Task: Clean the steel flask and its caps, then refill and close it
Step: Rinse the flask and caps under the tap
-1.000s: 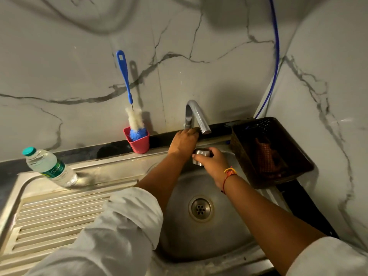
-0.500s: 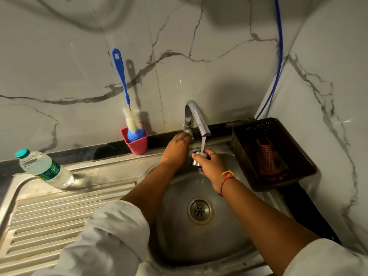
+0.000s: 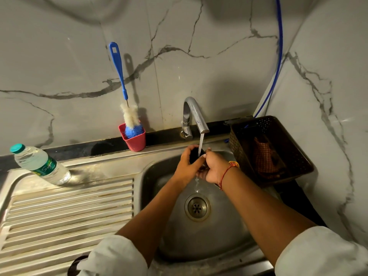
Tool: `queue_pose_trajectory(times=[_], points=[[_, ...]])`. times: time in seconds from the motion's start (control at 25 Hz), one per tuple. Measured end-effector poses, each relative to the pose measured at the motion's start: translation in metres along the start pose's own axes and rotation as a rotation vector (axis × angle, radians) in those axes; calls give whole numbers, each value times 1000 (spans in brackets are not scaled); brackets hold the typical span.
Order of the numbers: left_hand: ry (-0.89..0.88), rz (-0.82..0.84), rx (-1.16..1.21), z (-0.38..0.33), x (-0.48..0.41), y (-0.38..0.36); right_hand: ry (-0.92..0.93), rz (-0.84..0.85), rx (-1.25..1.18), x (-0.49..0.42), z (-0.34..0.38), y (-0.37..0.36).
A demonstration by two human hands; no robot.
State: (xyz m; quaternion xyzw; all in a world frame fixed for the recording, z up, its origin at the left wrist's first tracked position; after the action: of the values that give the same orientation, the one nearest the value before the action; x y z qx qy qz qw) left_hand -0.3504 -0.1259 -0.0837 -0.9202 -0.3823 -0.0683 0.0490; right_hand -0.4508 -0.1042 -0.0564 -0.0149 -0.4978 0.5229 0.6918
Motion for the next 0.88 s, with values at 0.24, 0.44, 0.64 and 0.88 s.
queue_pose_trajectory(times=[0.24, 0.44, 0.64, 0.88], points=[[148, -217, 192, 0, -1, -4, 39, 63, 145, 0, -3, -9], [248, -291, 286, -11, -4, -4, 79, 54, 134, 12, 2, -6], [229, -49, 371, -3, -10, -5, 25, -39, -99, 8, 7, 3], [169, 15, 538, -4, -5, 12, 52, 140, -123, 8, -3, 22]])
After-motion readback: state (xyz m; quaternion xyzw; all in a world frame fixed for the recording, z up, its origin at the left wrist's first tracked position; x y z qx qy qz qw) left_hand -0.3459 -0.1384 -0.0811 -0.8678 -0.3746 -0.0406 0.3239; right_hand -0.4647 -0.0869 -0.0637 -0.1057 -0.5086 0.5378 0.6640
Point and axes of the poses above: each hand's wrist, its own x-axis away from the middle knuckle, its own y-axis out of the back of the hand, z = x × y, the point moved 1 cm from there along -x, towards the middle knuckle, and after that the axes turned 15 degrees about z, right-handed, at the moved point
